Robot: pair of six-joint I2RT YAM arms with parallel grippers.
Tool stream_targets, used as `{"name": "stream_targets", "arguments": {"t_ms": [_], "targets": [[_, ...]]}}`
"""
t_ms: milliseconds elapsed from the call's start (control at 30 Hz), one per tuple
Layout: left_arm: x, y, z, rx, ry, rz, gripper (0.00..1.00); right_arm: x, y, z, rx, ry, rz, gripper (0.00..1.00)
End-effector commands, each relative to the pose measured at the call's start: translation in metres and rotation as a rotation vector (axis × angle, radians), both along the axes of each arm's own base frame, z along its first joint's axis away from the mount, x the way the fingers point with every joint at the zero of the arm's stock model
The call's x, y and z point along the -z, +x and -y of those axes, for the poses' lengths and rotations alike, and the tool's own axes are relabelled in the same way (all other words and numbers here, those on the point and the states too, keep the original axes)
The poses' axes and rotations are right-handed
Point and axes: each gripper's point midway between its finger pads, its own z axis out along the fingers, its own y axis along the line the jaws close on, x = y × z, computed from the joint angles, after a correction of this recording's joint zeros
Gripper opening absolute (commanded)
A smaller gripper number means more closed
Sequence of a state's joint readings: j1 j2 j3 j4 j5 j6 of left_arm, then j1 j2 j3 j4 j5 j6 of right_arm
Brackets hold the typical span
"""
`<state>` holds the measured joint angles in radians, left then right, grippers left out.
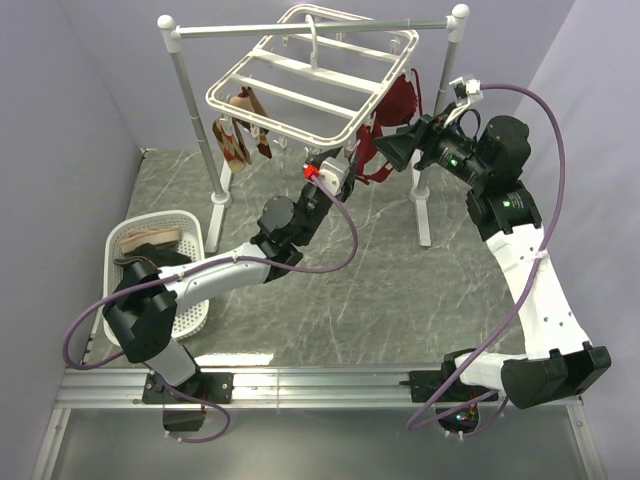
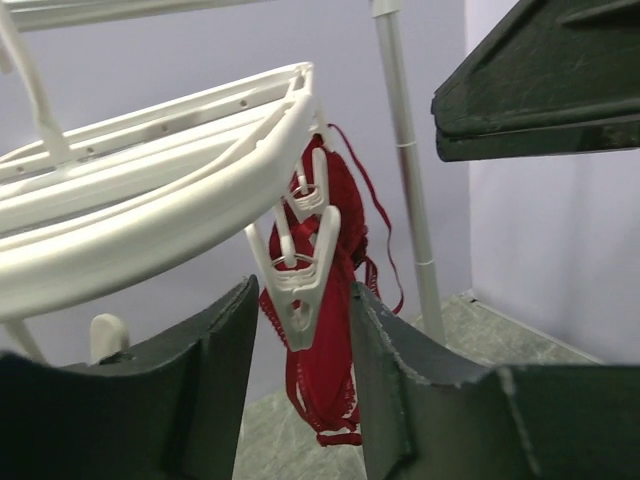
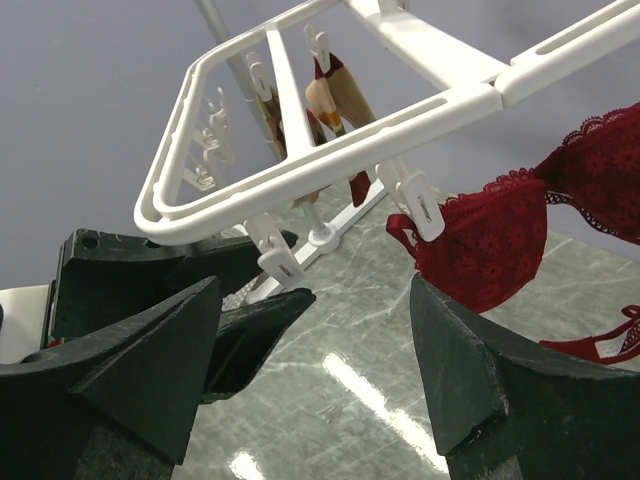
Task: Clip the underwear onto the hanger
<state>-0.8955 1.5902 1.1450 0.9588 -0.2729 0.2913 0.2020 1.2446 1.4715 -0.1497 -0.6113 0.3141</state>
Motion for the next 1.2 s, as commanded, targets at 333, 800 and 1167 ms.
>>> {"name": "stream_targets", "arguments": {"t_ms": [333, 800, 1167], "targets": [[-0.043, -0.023, -0.007, 0.183, -0.044, 0.029, 0.34, -0.012, -0.002, -0.008, -0.122, 0.031, 0.044, 0.74], [-0.042, -0.023, -0.008, 0.27, -0.046, -0.028, 0.28, -0.011, -0.008, -0.039, -0.262, 0.041, 0.066, 0.57], [-0.043, -0.024, -0.01, 0.387, -0.073, -0.103, 0.3, 0.004, -0.011, -0.044, -0.323, -0.026, 0.122, 0.62]]}}
